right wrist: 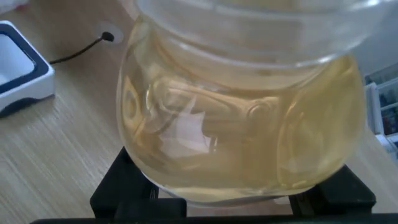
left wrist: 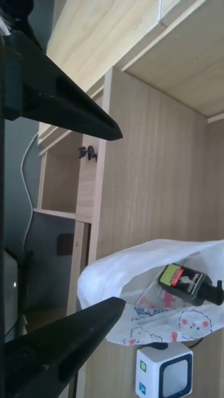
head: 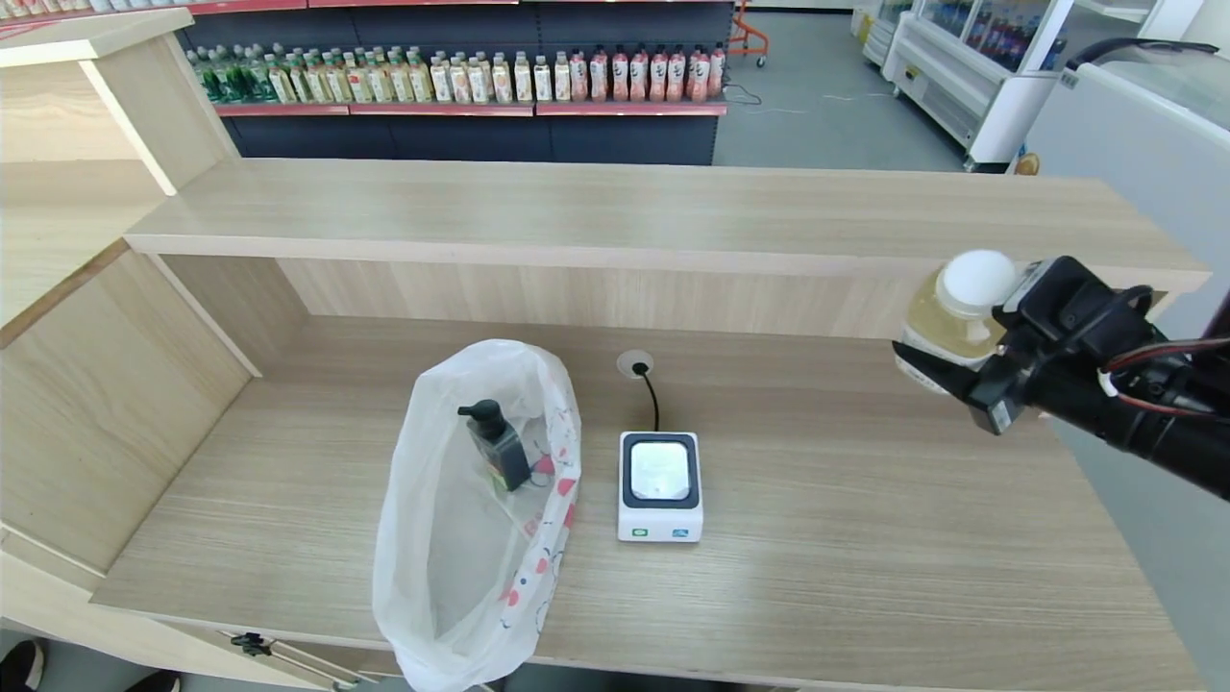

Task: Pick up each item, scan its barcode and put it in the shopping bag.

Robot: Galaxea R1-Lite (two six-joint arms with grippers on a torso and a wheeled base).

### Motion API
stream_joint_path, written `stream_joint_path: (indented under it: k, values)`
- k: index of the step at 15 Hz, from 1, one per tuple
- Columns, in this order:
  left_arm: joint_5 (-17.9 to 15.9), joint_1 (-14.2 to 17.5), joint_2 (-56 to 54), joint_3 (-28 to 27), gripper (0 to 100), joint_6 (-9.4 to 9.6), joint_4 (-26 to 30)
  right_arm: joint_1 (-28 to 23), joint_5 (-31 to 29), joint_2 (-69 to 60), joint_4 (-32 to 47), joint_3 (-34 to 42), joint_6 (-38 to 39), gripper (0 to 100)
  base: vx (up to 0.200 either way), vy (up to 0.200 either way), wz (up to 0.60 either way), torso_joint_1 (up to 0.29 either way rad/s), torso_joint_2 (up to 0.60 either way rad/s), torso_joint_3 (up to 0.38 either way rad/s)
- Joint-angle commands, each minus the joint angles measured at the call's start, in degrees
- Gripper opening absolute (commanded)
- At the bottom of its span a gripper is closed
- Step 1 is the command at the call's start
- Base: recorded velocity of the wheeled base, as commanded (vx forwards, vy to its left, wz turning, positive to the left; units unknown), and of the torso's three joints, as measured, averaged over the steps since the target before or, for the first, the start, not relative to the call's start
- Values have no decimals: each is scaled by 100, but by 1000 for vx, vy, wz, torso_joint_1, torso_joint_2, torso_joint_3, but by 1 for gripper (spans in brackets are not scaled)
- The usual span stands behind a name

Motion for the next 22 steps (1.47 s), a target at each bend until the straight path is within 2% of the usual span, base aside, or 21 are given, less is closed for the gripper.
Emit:
stream_joint_path:
  k: [1,5,7,12,15,22]
  values:
    - [0,2,-2,1,100,-2,-1,265,27,692,-44,-375,179,0,0,200,0,7,-2,2]
    - [0,2,-2,1,100,7,-1,696,203,1105,-79,-410,302,0,0,200,0,1,4,1]
    - [0,2,-2,1,100,7,-1,713,353,1377,-475,-366,294,0,0,200,0,5,7,2]
    - [0,2,-2,1,100,25,-1,652,818,1738,-1125,170,39,0,0,0,0,0,0,0]
    - [0,2,-2,1,100,25,-1,423,1135,2045,-1740,601,-207,0,0,0,0,0,0,0]
    - [0,2,-2,1,100,25,-1,362,1328,2327,-1793,557,-242,0,0,0,0,0,0,0]
